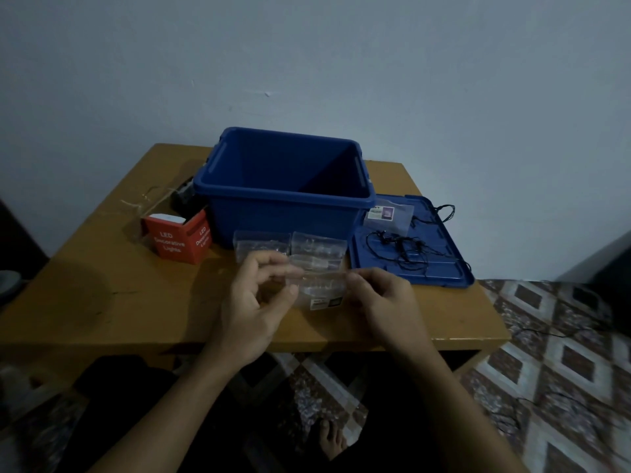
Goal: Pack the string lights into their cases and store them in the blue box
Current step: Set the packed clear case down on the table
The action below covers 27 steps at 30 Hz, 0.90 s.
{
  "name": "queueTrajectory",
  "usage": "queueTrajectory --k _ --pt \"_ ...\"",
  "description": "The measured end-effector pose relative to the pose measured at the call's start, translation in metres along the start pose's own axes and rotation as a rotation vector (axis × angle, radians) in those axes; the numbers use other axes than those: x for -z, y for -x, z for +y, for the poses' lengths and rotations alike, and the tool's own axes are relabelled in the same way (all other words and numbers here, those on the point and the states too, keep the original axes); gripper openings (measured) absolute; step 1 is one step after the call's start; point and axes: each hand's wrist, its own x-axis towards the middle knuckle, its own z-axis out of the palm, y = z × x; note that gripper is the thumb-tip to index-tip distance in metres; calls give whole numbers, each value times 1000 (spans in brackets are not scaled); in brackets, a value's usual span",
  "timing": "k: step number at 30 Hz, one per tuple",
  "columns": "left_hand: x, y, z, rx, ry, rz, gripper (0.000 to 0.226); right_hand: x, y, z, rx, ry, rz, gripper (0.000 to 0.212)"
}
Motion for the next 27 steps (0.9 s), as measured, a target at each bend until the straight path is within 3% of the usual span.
queueTrajectory --k 4,7,11,15,20,27 --pt "2 -2 0 57 34 12 34 -2 -3 -6 7 -271 -46 12" --pt "1 -2 0 101 32 16 46 -6 -2 -4 32 -402 -45 22" --pt "3 -2 -1 124 8 -7 35 -9 1 -5 21 -450 -27 25" --pt "4 -1 -1 150 103 -26 38 -7 1 3 -21 -441 -18 28" --pt "0 0 -4 75 2 12 26 -5 3 5 55 -442 -89 13" --pt "-7 -1 1 72 -17 97 23 -8 4 8 145 -424 -47 7"
